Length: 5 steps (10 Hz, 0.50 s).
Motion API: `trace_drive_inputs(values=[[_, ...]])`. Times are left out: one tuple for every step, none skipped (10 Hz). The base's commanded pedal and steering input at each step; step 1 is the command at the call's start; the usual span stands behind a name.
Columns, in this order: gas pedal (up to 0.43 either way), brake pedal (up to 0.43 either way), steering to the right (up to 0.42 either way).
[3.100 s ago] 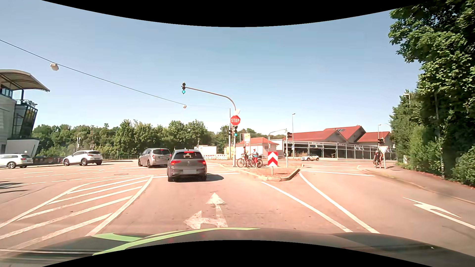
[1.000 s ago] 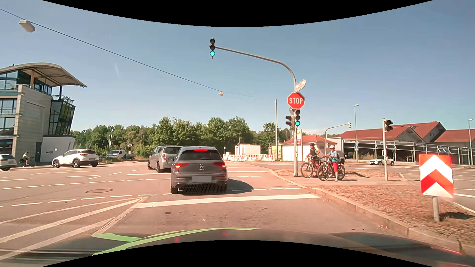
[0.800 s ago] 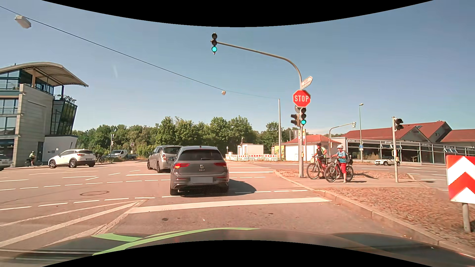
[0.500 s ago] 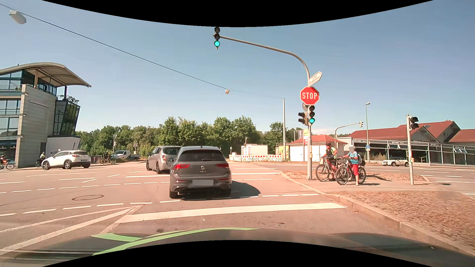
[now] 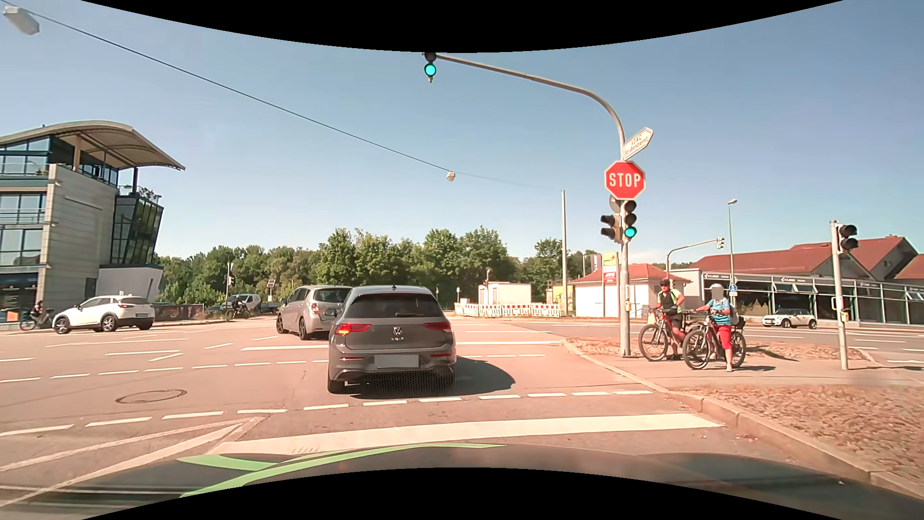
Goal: Follow the waypoints while adhering to traffic rules and regulations
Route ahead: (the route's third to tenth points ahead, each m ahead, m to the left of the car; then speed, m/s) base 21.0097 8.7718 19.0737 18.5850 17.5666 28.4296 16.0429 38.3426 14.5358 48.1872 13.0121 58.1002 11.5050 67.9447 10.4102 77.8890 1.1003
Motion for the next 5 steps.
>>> trace_drive_inputs(values=[[0.000, 0.134, -0.119], [0.000, 0.006, -0.119], [0.000, 0.000, -0.120], [0.000, 0.000, -0.120], [0.000, 0.000, -0.120]])
